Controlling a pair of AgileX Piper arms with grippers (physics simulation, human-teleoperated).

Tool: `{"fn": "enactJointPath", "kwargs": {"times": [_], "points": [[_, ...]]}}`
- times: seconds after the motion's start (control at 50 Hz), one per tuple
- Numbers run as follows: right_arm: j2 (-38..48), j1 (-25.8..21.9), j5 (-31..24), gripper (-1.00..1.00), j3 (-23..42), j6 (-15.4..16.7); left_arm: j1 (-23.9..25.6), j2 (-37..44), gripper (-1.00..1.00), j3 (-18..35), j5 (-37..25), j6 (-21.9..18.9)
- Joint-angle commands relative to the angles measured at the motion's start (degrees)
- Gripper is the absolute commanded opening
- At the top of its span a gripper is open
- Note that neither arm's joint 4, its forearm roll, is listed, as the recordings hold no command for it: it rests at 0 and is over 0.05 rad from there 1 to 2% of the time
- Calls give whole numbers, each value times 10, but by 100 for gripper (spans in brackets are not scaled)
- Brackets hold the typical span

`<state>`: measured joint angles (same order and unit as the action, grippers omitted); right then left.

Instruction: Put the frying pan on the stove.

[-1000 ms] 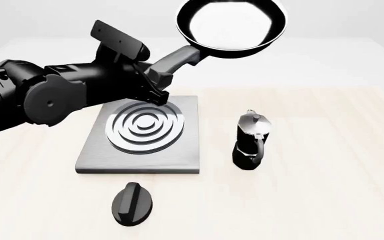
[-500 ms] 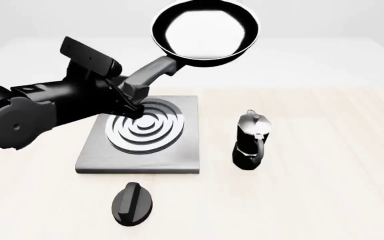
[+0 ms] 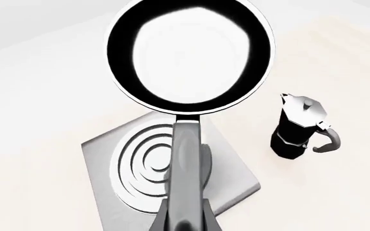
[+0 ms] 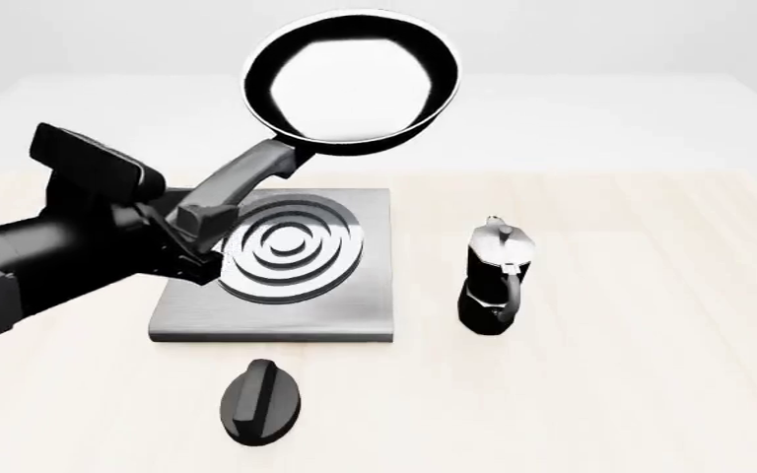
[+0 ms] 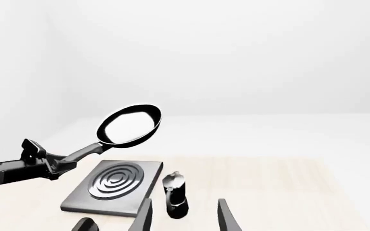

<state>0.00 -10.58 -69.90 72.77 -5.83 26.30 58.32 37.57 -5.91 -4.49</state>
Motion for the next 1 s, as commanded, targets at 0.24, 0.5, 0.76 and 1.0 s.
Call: {"fn": "enactJointPath", "kwargs": {"times": [0.24,0.5,0.76,1.0], "points": [[0,0,0,100,-1,3,-31,-99,-100,-81,-5,0],[0,-1,0,100,-1,5,-44,-140,-100,-113,-25,1],[0,-2,0,100,1,5,-53,-165,-100,-144,-29,3],[0,-2,0,100,1,5,-58,-181,-100,-174,-22,10]]}}
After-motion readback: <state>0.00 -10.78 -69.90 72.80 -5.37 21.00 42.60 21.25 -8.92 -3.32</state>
